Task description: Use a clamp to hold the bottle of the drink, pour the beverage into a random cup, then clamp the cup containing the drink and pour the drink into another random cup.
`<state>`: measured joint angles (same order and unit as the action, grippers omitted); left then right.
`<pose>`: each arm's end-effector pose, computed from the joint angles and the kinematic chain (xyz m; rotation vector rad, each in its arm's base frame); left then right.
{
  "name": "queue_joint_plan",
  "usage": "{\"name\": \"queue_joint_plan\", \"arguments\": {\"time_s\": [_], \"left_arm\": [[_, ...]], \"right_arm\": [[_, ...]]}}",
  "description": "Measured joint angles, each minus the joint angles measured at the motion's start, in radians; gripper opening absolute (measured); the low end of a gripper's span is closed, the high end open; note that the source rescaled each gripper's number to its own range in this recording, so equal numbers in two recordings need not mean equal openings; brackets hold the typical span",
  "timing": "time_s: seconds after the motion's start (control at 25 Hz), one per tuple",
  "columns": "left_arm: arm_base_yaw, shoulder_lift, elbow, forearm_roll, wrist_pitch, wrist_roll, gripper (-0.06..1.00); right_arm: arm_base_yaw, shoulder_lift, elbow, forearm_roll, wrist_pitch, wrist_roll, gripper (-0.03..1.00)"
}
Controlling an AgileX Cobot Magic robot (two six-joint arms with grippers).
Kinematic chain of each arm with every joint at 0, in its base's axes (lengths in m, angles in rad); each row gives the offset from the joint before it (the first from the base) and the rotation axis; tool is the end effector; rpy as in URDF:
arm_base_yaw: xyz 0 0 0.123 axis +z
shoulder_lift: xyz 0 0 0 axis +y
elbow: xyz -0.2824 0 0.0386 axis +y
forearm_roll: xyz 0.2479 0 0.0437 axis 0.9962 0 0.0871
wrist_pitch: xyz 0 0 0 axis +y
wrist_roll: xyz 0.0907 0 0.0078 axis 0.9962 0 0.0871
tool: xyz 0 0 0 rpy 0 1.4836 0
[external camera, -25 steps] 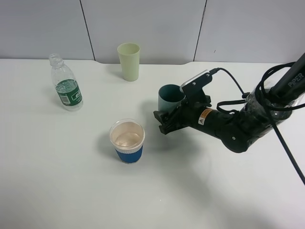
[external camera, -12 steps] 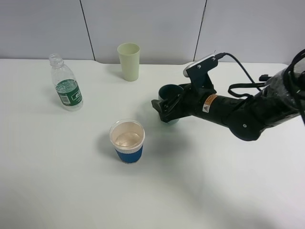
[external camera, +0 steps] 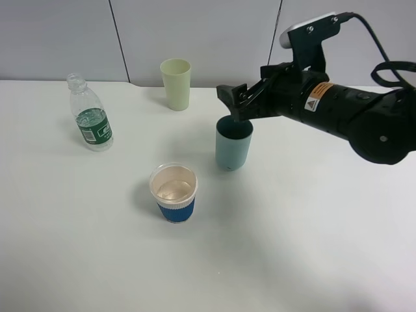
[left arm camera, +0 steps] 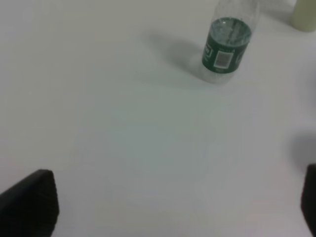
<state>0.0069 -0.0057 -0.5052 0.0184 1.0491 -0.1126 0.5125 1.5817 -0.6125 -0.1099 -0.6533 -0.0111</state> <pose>-0.0059 0.0014 0.2795 -0.1216 2.0183 -0.0450 0.2640 0.1555 0.2043 -0.5918 1.7169 0.3546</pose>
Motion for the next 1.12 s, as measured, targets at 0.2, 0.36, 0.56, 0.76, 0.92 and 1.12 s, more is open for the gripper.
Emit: {"name": "queue_joint_plan", "arguments": {"time_s": [0.2,0.36,0.56,0.76,0.92,1.12], "left_arm": [[0.000,0.000,0.000,0.000,0.000,0.000,1.00],[0.000,0.000,0.000,0.000,0.000,0.000,1.00],[0.000,0.000,0.000,0.000,0.000,0.000,1.00],[0.000,0.000,0.000,0.000,0.000,0.000,1.00],[0.000,0.000,0.000,0.000,0.000,0.000,1.00],[0.000,0.000,0.000,0.000,0.000,0.000,1.00]], "right_arm": [[-0.091,-0.075,0.000,-0.025,0.068,0.000,0.61],[-0.170,-0.143,0.000,-0.030,0.127,0.002,0.67],[-0.243,-0.252,0.000,-0.002,0.215,0.003,0.78],[-0.291,-0.395,0.000,0.004,0.331,0.003,0.79],[-0.320,-0.539,0.000,0.004,0.411,0.003,0.79],[-0.420,-0.718,0.000,-0.033,0.578,0.003,0.79]]}}
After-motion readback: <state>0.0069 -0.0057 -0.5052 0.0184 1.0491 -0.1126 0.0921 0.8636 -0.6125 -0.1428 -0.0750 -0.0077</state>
